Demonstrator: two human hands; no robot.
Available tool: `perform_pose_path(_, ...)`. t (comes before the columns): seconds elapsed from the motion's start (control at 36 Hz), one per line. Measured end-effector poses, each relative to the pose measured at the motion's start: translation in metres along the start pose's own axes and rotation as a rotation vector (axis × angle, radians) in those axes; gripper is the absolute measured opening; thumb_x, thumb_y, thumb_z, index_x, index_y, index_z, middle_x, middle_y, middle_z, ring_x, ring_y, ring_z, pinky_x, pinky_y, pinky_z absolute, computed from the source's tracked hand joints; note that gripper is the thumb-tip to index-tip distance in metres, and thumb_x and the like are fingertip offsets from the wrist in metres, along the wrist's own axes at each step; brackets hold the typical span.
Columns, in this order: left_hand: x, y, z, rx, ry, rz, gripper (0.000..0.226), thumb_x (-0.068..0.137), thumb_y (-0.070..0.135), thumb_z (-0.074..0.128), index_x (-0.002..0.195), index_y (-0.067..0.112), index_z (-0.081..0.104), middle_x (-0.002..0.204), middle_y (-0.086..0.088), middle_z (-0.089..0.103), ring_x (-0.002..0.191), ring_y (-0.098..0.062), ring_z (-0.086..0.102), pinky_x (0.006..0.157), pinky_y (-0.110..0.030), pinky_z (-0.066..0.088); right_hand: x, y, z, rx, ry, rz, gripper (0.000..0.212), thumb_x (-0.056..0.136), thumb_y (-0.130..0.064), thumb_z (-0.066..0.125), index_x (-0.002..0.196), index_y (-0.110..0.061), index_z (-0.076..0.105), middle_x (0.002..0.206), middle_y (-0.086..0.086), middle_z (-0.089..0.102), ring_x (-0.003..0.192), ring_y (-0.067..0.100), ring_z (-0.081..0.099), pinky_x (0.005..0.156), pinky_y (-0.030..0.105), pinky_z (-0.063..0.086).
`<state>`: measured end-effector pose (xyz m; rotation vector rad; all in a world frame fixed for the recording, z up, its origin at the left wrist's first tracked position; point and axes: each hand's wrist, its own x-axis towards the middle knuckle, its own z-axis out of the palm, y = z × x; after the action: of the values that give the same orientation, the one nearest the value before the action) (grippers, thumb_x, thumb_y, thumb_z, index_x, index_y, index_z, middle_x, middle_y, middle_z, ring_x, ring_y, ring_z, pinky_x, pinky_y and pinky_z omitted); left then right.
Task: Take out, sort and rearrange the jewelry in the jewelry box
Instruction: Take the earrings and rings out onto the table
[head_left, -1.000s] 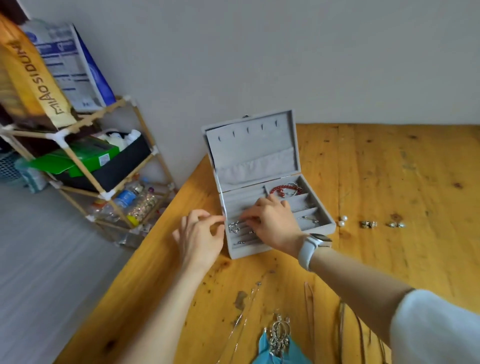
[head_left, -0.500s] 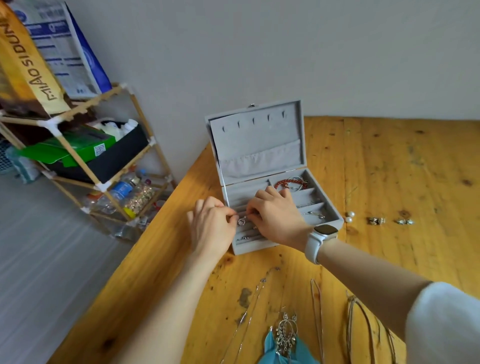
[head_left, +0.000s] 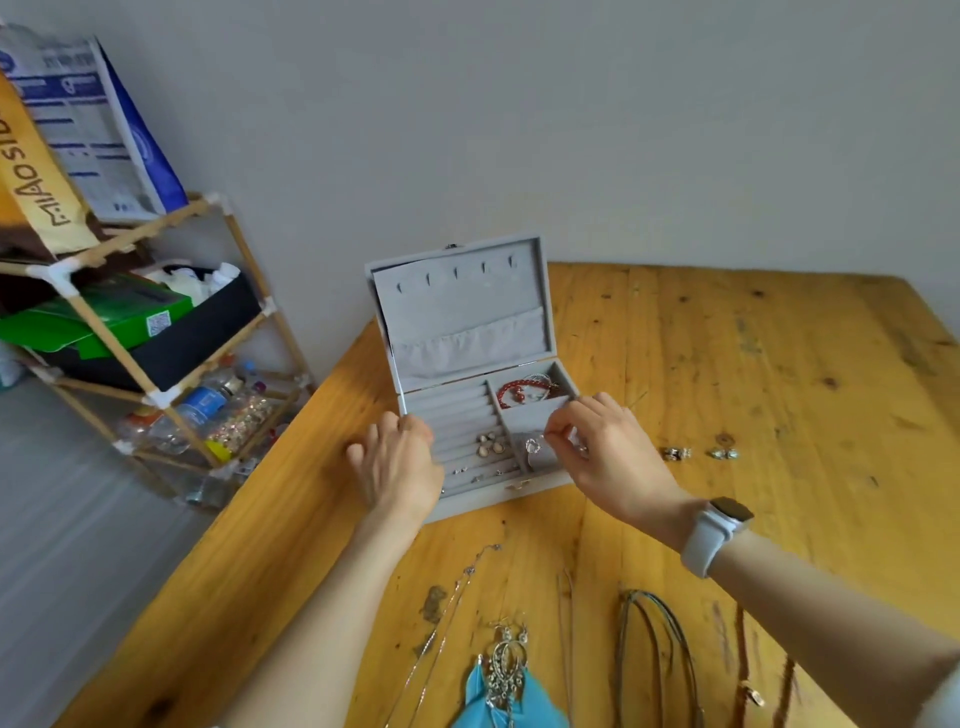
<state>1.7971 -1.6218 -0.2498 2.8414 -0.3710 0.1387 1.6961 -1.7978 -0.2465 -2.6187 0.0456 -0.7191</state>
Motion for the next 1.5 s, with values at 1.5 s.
perform_pose_path(1.5, -0.044, 0.181, 0.045, -0.365, 0.079, 0.509, 0.019, 0.088, 0.019, 0.056, 0.104, 0.023, 0.066, 0.102, 0.003, 0.057, 0.104, -0.018, 0.05, 0.086, -0.035, 0.03, -0.053, 0.123, -0.098, -0.056, -0.132, 0.271, 0.018, 0.09, -0.018, 0.051, 0.105, -0.018, 0.063, 0.091, -0.007, 0.055, 0.093, 0.014, 0.051, 0.08, 0.029, 0.044)
